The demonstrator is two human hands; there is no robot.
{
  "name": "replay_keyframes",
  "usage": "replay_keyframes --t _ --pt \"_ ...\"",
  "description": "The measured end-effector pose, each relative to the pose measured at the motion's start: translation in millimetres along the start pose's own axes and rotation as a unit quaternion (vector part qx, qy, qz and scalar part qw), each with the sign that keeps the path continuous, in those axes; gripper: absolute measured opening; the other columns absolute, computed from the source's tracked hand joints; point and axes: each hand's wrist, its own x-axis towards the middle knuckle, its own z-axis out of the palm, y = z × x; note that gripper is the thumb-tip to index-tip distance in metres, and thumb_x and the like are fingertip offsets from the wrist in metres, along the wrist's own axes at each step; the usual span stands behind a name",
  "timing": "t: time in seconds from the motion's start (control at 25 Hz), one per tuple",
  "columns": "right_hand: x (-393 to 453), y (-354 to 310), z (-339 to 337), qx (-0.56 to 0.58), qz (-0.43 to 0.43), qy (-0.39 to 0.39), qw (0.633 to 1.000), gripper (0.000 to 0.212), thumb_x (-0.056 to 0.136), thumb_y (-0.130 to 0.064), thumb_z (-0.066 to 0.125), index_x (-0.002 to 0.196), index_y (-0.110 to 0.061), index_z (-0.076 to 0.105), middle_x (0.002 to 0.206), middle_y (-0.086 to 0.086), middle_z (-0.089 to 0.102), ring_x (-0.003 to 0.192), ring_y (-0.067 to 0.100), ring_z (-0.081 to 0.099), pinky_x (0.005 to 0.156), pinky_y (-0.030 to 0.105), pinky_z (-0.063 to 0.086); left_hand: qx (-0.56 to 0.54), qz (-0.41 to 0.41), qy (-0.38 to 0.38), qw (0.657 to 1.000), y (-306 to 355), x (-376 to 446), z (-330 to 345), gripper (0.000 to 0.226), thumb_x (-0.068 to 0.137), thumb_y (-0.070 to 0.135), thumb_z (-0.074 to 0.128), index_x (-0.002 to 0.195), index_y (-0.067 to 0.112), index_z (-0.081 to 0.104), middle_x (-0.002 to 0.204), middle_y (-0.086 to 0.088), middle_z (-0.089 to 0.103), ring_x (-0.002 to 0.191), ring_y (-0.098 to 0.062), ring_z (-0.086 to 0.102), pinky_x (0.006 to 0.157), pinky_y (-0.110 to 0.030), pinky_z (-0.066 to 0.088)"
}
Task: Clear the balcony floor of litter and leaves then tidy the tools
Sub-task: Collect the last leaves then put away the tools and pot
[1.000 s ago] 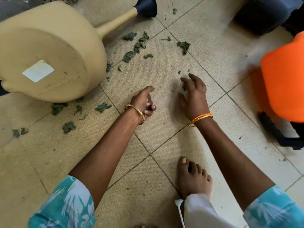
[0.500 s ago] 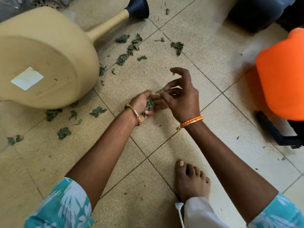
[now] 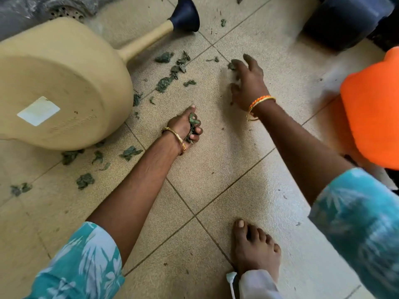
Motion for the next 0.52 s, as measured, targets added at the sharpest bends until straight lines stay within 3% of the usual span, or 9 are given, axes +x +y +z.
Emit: replay_keyframes --t 0.08,0.16,0.32,0.44,0.52 --pt "22.9 5.8 5.9 -0.058 -0.019 -0.058 0.996 0.055 0.088 0.000 0.050 0.141 -0.011 0.036 0.153 0.016 0.019 0.140 0.033 0.019 0.114 0.042 0.024 0.002 0.016 0.011 1.000 4.5 0.5 -0.9 0.037 0.095 0.031 0.055 0.063 0.017 0.043 0.053 0.004 0.044 0.037 -0.008 0.047 0.030 -0.012 0.022" --pt "28.9 6.1 12.1 -0.084 -0.021 -0.061 0.994 0.042 0.091 -0.003 0.045 0.134 -0.007 0.046 0.145 0.015 0.034 0.132 0.032 0.033 0.106 0.037 0.032 -0.014 0.023 0.012 1.000 10.1 0.2 -3.0 0.026 0.093 0.025 0.059 0.070 0.016 0.050 0.052 0.004 0.054 0.041 -0.009 0.056 0.029 -0.012 0.023" --pt "11.4 10.2 20.1 -0.087 -0.079 0.092 0.989 0.026 0.088 0.002 0.046 0.106 0.006 0.064 0.115 0.020 0.061 0.102 0.036 0.059 0.086 0.040 0.050 -0.006 0.027 0.025 0.999 13.8 5.2 -9.1 0.022 0.088 0.019 0.065 0.069 0.016 0.055 0.049 0.005 0.054 0.039 -0.003 0.050 0.029 -0.011 0.028" --pt "-0.4 -0.9 13.9 0.038 -0.053 0.122 0.990 0.021 0.083 0.008 0.053 0.092 0.001 0.071 0.095 0.017 0.069 0.088 0.027 0.065 0.079 0.032 0.053 0.007 0.024 0.040 0.999 13.2 9.6 -9.2 0.023 0.090 0.022 0.062 0.070 0.018 0.051 0.042 0.010 0.042 0.031 -0.001 0.035 0.030 -0.010 0.024" --pt "-11.9 -23.2 5.4 0.194 -0.010 0.105 0.975 0.015 0.083 0.005 0.061 0.090 -0.003 0.072 0.085 0.009 0.072 0.074 0.012 0.068 0.066 0.015 0.052 0.029 0.031 0.052 0.998 19.9 15.5 -5.5 0.031 0.094 0.023 0.056 0.065 0.018 0.044 0.041 0.008 0.036 0.029 -0.003 0.030 0.032 -0.010 0.021"
